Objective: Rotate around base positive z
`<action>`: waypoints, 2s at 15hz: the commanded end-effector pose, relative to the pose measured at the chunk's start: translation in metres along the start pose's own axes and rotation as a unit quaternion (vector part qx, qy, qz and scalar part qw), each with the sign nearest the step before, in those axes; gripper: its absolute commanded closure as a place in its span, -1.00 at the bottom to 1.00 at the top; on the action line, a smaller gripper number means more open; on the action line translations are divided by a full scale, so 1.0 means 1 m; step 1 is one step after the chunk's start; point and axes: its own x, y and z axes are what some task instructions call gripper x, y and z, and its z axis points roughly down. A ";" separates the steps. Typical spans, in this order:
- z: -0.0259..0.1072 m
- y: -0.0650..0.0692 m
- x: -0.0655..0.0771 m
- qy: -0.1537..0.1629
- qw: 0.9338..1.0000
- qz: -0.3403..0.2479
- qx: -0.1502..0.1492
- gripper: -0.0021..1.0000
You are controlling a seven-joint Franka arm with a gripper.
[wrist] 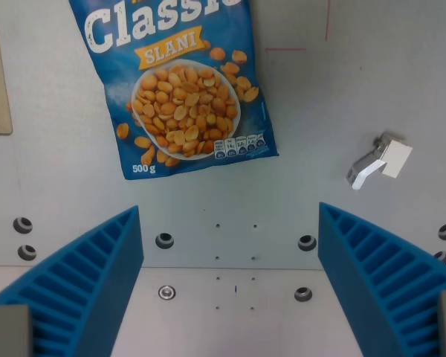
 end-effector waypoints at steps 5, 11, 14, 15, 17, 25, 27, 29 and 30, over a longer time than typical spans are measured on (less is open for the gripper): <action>-0.002 0.000 0.000 0.002 0.997 -0.081 -0.001 -1.00; -0.002 0.000 0.000 0.002 0.993 -0.121 -0.001 -1.00; -0.002 0.000 0.000 0.002 0.990 -0.141 -0.001 -1.00; -0.002 0.000 0.000 0.002 0.989 -0.147 -0.001 -1.00; -0.002 0.000 0.000 0.002 0.987 -0.160 -0.002 -1.00; -0.002 0.000 0.000 0.002 0.977 -0.213 -0.002 -1.00; -0.002 0.000 0.000 0.002 0.974 -0.226 -0.002 -1.00; -0.002 0.000 0.000 0.002 0.971 -0.239 -0.002 -1.00; -0.002 0.000 0.000 0.002 0.969 -0.245 -0.002 -1.00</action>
